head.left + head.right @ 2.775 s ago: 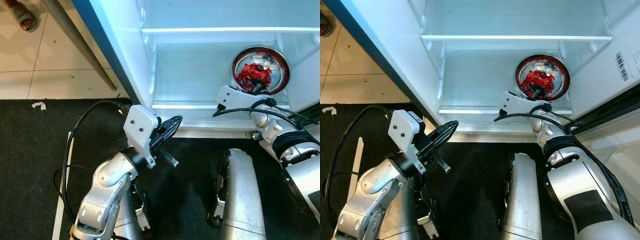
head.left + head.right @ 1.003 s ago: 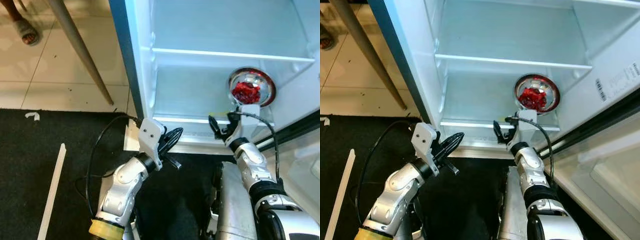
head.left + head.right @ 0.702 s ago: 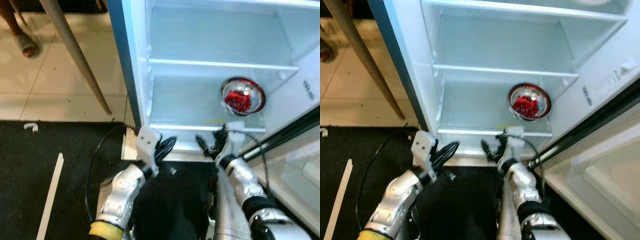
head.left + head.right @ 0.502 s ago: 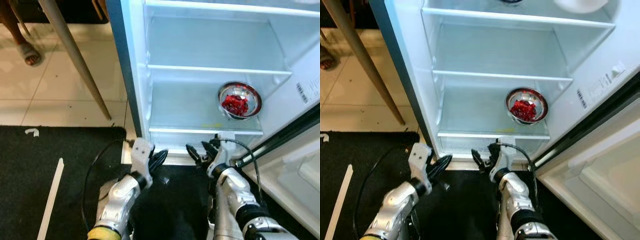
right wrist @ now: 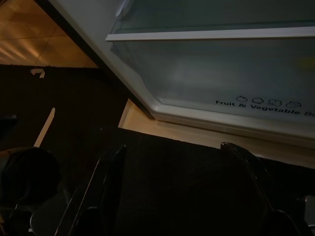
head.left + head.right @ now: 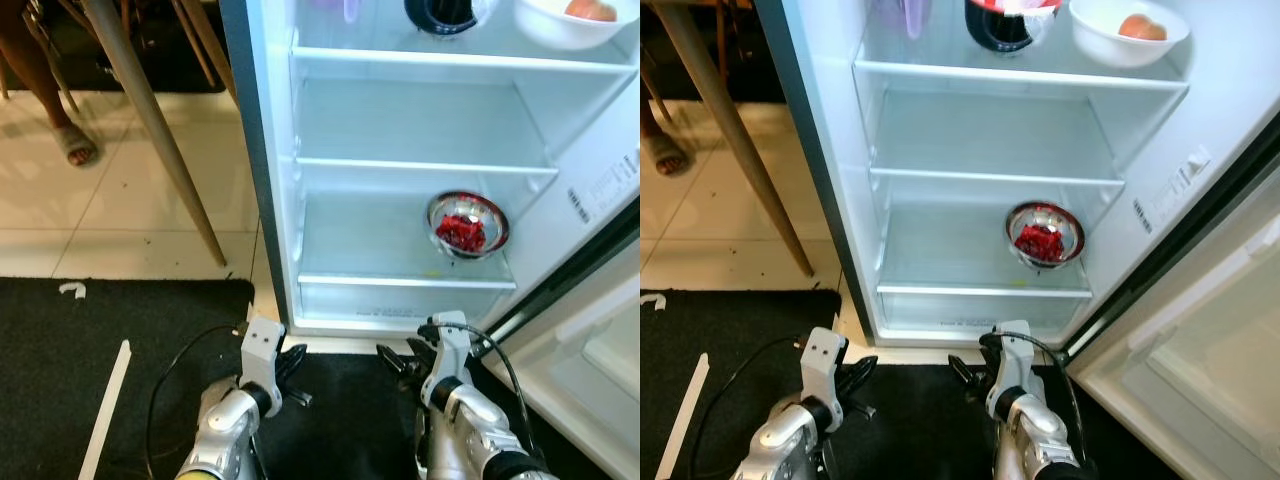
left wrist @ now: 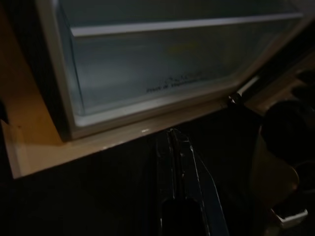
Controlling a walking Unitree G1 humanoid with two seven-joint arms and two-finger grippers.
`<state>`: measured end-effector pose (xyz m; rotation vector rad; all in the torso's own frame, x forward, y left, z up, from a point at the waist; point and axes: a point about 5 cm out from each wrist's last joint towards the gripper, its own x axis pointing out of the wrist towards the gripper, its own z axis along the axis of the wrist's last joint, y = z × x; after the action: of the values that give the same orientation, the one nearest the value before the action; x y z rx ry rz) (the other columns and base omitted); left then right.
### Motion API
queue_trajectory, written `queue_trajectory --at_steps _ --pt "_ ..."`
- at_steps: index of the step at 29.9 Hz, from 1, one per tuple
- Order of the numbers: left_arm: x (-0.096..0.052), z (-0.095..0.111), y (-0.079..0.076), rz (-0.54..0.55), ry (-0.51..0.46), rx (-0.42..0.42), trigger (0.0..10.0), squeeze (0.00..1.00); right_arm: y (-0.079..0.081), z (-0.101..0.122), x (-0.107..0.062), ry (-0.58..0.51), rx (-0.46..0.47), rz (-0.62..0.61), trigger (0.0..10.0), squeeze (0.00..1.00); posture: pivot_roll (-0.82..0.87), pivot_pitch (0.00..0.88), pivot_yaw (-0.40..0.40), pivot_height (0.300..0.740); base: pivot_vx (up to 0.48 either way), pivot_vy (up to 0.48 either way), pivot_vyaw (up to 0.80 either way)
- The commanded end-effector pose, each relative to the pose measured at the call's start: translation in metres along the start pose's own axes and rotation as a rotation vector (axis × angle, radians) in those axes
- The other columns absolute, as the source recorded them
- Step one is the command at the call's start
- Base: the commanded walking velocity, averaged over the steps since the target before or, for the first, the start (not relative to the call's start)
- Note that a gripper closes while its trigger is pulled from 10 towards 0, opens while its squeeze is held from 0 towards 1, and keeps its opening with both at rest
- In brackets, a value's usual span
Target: Restocking fridge
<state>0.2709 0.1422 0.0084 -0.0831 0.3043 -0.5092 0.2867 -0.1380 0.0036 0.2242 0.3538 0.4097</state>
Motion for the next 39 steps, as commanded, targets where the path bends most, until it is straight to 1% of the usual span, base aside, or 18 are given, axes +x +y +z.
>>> queue_trajectory --at_steps 1,2,3,10,12,13,18,22,26,27,29,31,32,34,35,37,38,39 --pt "-0.003 -0.002 0.005 0.011 0.009 0.016 10.0 0.00 -0.005 -0.022 -0.012 0.078 0.044 -0.026 10.0 0.00 -0.02 0.186 -0.011 0.473 0.000 0.000 0.00" --pt "-0.003 -0.002 0.005 0.011 0.009 0.016 10.0 0.00 -0.005 -0.022 -0.012 0.078 0.044 -0.026 10.0 0.00 -0.02 0.186 -0.011 0.473 0.000 0.000 0.00" --pt "0.002 0.004 0.004 0.002 -0.016 0.034 10.0 0.00 -0.003 -0.019 -0.010 0.067 0.033 0.000 10.0 0.00 -0.03 0.186 -0.009 0.483 0.000 0.000 0.00" --pt "0.009 0.013 -0.002 -0.028 -0.059 0.057 10.0 0.00 0.000 -0.010 -0.005 0.036 0.012 0.033 10.0 0.00 -0.03 0.181 -0.010 0.503 0.000 0.000 0.00" --pt "0.009 0.013 -0.002 -0.028 -0.059 0.057 10.0 0.00 0.000 -0.010 -0.005 0.036 0.012 0.033 10.0 0.00 -0.03 0.181 -0.010 0.503 0.000 0.000 0.00" --pt "0.012 0.016 -0.005 -0.040 -0.076 0.070 10.0 0.00 0.003 -0.003 -0.001 0.012 -0.006 0.053 10.0 0.00 -0.03 0.179 -0.011 0.513 0.000 0.000 0.00" --pt "0.014 0.018 -0.006 -0.047 -0.082 0.079 10.0 0.00 0.004 0.004 0.002 -0.013 -0.015 0.071 10.0 0.00 -0.03 0.179 -0.011 0.528 0.000 0.000 0.00" --pt "0.015 0.019 -0.007 -0.062 -0.090 0.102 10.0 0.00 0.005 0.012 0.005 -0.048 -0.022 0.086 10.0 0.00 -0.03 0.180 -0.011 0.548 0.000 0.000 0.00" --pt "0.018 0.024 -0.012 -0.087 -0.114 0.128 10.0 0.00 0.007 0.022 0.007 -0.110 -0.002 0.110 10.0 0.00 -0.03 0.180 -0.012 0.568 0.000 0.000 0.00" --pt "0.018 0.024 -0.012 -0.087 -0.114 0.128 10.0 0.00 0.007 0.022 0.007 -0.110 -0.002 0.110 10.0 0.00 -0.03 0.180 -0.012 0.568 0.000 0.000 0.00" --pt "0.020 0.029 -0.017 -0.108 -0.145 0.138 10.0 0.00 0.006 0.030 0.007 -0.153 -0.015 0.125 10.0 0.00 -0.03 0.179 -0.011 0.568 0.000 0.000 0.00" --pt "0.023 0.035 -0.022 -0.126 -0.179 0.139 10.0 0.00 0.006 0.035 0.007 -0.179 -0.013 0.145 10.0 0.00 -0.03 0.180 -0.010 0.568 0.000 0.000 0.00" --pt "0.023 0.035 -0.022 -0.126 -0.179 0.139 10.0 0.00 0.006 0.035 0.007 -0.179 -0.013 0.145 10.0 0.00 -0.03 0.180 -0.010 0.568 0.000 0.000 0.00" --pt "0.026 0.042 -0.031 -0.163 -0.229 0.138 10.0 0.00 0.004 0.042 0.005 -0.221 -0.002 0.173 10.0 0.00 -0.04 0.180 -0.008 0.568 0.000 0.000 0.00" --pt "0.026 0.042 -0.031 -0.163 -0.229 0.138 10.0 0.00 0.004 0.042 0.005 -0.221 -0.002 0.173 10.0 0.00 -0.04 0.180 -0.008 0.568 0.000 0.000 0.00" --pt "0.028 0.047 -0.037 -0.184 -0.264 0.128 10.0 0.00 0.003 0.049 0.005 -0.257 0.012 0.203 10.0 0.00 -0.04 0.182 -0.007 0.568 0.000 0.000 0.00" --pt "0.028 0.052 -0.041 -0.202 -0.289 0.127 10.0 0.00 0.003 0.055 0.004 -0.293 0.028 0.230 10.0 0.00 -0.04 0.182 -0.006 0.568 0.000 0.000 0.00" --pt "0.028 0.052 -0.041 -0.202 -0.289 0.127 10.0 0.00 0.003 0.055 0.004 -0.293 0.028 0.230 10.0 0.00 -0.04 0.182 -0.006 0.568 0.000 0.000 0.00"
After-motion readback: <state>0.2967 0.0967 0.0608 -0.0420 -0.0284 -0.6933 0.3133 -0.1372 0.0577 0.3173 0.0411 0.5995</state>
